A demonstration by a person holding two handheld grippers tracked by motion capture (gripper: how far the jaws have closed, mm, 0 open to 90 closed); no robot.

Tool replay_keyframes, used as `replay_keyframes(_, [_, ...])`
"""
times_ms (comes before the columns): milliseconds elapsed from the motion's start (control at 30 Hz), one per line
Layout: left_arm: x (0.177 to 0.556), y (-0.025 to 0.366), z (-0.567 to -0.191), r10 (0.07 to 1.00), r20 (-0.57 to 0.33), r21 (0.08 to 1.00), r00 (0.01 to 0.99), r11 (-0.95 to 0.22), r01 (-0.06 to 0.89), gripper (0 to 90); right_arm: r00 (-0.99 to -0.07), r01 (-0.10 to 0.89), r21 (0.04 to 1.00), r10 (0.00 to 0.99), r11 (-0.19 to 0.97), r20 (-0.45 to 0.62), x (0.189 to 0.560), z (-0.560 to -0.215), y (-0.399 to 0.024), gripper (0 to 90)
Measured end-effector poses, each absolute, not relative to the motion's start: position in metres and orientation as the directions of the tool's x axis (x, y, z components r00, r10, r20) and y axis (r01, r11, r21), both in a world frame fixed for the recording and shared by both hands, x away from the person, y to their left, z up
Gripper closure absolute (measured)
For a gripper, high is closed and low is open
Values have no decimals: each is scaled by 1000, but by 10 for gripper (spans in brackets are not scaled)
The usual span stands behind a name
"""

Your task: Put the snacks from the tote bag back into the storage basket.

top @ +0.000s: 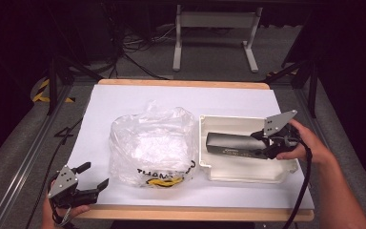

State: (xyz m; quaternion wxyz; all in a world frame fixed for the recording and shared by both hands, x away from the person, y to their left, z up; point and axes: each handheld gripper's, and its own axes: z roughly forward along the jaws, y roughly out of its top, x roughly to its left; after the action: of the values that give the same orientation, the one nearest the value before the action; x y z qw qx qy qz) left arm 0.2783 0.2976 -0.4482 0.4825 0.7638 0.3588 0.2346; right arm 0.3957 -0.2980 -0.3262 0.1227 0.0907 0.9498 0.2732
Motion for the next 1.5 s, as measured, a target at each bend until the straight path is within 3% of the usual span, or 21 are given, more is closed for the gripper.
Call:
replay_keyframes(333, [278,294,-448,771,21,903,637,-288,319,144,-968,115,510,212,853,-137,406,-345,-300,428])
replay_keyframes(833, [279,293,-448,773,24,900,634,-294,323,145,-970,127,392,196,911,-141,421,-359,-301,424])
replay_keyframes(1500, [280,292,-449,769,19,897,639,-295,329,146,-964,161,319,218,934,-153,426,-368,-301,416])
